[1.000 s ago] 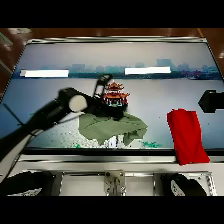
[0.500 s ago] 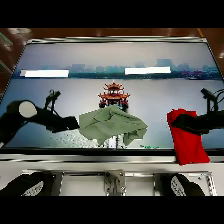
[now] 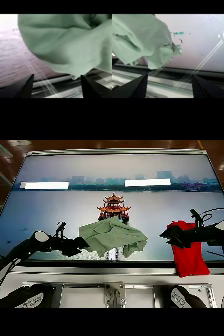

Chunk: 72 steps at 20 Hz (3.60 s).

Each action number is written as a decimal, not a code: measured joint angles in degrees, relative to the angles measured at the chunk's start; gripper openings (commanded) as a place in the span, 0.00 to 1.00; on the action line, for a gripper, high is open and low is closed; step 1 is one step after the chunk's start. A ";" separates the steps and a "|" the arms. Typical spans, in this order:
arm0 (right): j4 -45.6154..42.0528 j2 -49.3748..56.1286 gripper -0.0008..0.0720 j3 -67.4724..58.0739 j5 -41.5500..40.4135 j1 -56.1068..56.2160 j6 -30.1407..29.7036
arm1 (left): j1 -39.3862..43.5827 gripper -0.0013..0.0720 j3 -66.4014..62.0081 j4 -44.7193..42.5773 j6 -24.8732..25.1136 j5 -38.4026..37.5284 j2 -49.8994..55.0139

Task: Fold the shirts.

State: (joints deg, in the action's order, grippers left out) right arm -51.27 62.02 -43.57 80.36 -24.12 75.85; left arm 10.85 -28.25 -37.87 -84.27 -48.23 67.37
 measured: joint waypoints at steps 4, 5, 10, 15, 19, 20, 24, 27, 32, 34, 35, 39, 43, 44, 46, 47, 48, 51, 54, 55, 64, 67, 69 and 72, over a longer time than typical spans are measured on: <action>1.14 2.91 0.92 0.20 -0.94 2.58 -1.14 | -0.09 0.41 0.52 9.79 7.50 3.89 3.93; 1.27 3.89 0.92 0.22 -1.49 4.61 -1.62 | -0.09 0.24 0.57 11.30 8.68 4.39 4.63; 1.36 10.49 0.92 0.24 -5.53 15.02 -2.80 | -0.11 0.07 0.63 14.93 12.35 5.20 6.34; 1.38 16.65 0.61 0.24 -10.64 22.62 -2.82 | -0.13 0.07 0.59 15.80 15.43 4.55 5.31; 1.33 18.05 0.10 0.00 -13.51 25.16 -2.56 | -1.05 0.07 0.04 15.93 17.86 4.17 2.25; 1.18 17.81 0.10 -0.35 -13.49 25.29 -2.84 | -1.79 0.07 -0.59 15.93 18.16 4.15 1.22; 0.13 12.07 0.10 -6.08 -9.77 25.53 -7.30 | -6.36 0.07 -8.41 15.89 23.21 0.90 -5.57; -2.47 3.10 0.10 -16.31 -6.84 25.53 -9.25 | -9.81 0.07 -21.40 15.85 26.80 -4.68 -12.70; -7.78 -13.18 0.10 -36.63 -11.21 25.55 -8.94 | -13.60 0.07 -49.57 16.06 27.65 -8.13 -22.29; -9.68 -18.49 0.10 -42.53 -13.97 25.57 -7.54 | -14.32 0.07 -57.77 15.37 25.40 -8.85 -24.41; -10.23 -20.50 0.10 -44.57 -14.86 25.57 -6.91 | -14.53 0.07 -60.50 14.43 23.85 -9.27 -25.27; -11.72 -26.51 0.10 -48.78 -17.44 25.57 -4.74 | -14.99 0.07 -65.83 7.54 15.58 -15.69 -27.30; -12.72 -26.73 0.10 -49.94 -21.62 25.57 -4.04 | -15.10 0.07 -64.11 0.70 9.44 -26.34 -27.89; -12.83 -25.73 0.10 -50.05 -22.53 25.57 -3.98 | -15.10 0.07 -62.34 -0.11 8.37 -28.65 -27.93; -13.14 -22.14 0.10 -50.18 -22.97 25.64 -3.85 | -15.08 0.07 -57.20 -1.31 6.16 -32.33 -28.06; -13.16 -19.80 0.10 -50.18 -22.16 25.66 -3.80 | -15.08 0.07 -53.68 -1.77 5.09 -33.66 -28.04; -13.14 -16.85 0.10 -50.01 -20.11 25.70 -3.80 | -15.08 0.07 -50.01 -2.23 4.46 -34.53 -28.00; -12.70 -6.34 0.10 -47.91 -12.83 25.73 -3.61 | -15.08 0.07 -36.48 -2.93 3.28 -35.01 -27.93; -10.49 6.27 0.10 -45.22 -11.76 25.75 -3.65 | -15.08 0.07 -24.41 -3.10 2.36 -28.96 -26.27; -9.20 10.23 0.10 -44.76 -12.96 25.75 -3.63 | -15.08 0.07 -21.53 -3.06 2.14 -25.51 -25.00; 11.52 34.73 0.54 -43.56 -31.52 25.73 -0.90 | -15.10 0.15 -14.43 14.45 11.19 3.23 0.07; 13.64 36.89 0.97 -43.69 -31.93 25.44 0.33 | -15.52 0.96 -14.40 25.77 19.12 3.19 8.15; 13.77 36.74 0.97 -44.65 -27.91 23.87 0.46 | -17.68 0.85 -15.41 29.88 23.08 -1.79 11.23; 9.75 33.44 0.96 -46.16 -16.72 18.58 -0.04 | -25.57 0.58 -18.21 30.05 25.14 -13.62 12.70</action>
State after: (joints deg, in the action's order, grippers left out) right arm -41.52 95.46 -89.73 63.64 -5.54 75.81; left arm -14.72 -46.46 -7.81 -59.13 -61.84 80.07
